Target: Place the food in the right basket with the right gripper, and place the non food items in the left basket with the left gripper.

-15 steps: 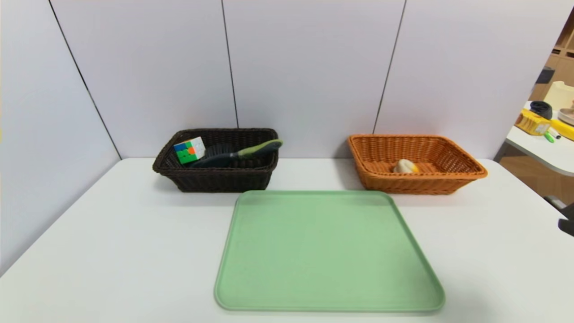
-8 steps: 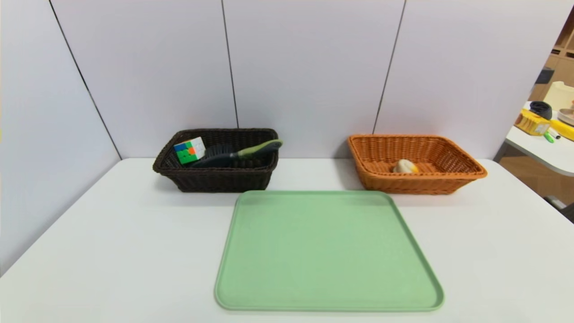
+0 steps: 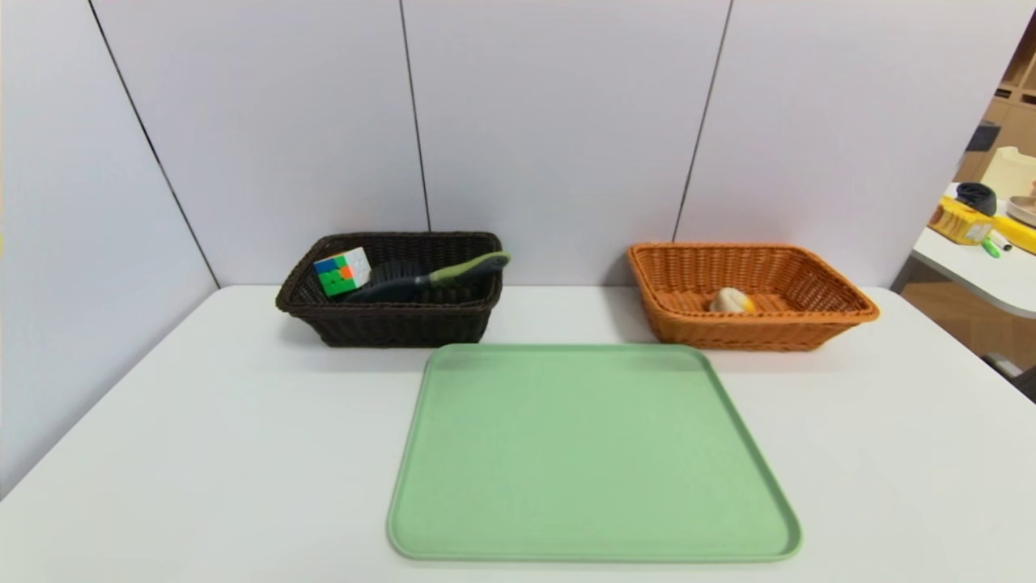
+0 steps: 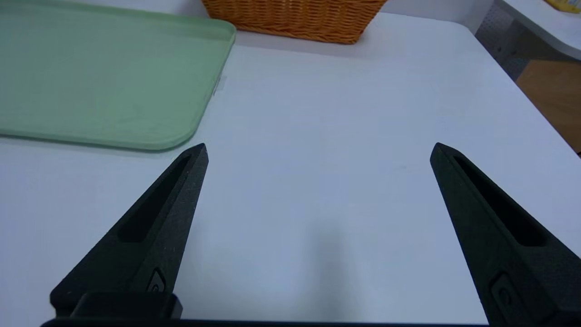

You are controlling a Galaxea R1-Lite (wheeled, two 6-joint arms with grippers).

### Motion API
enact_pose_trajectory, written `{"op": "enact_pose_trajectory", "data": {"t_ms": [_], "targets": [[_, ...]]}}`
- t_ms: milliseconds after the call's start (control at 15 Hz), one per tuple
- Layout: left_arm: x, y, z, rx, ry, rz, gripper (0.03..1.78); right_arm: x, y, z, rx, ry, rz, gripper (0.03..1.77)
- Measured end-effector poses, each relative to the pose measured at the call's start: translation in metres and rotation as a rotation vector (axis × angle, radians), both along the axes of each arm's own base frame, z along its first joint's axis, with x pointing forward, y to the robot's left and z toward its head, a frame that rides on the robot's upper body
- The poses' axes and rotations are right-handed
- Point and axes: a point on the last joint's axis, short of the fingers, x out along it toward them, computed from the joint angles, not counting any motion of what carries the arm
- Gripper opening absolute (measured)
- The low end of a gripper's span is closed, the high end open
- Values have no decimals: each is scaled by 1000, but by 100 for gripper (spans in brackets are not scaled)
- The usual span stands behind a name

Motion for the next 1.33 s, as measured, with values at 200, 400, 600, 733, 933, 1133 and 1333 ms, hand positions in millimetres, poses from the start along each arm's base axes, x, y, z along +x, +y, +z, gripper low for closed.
{"op": "enact_pose_trajectory", "data": {"t_ms": [200,400,600,733,933,1133,1333], "targets": [[0,0,0,0,0,0,169,1,0,-11,-1,-42,9,169],[0,0,0,0,0,0,169,2,0,-13,10,-82,10,169],[0,0,0,0,0,0,169,2,0,-13,17,-80,8,169],[0,0,0,0,0,0,169,2,0,-14,15,-78,7,169],[0,0,0,0,0,0,169,2,0,-14,16,-77,7,169],[0,0,0,0,0,0,169,2,0,-14,14,-78,6,169],[0,0,0,0,0,0,169,2,0,-14,14,-78,7,169]]}}
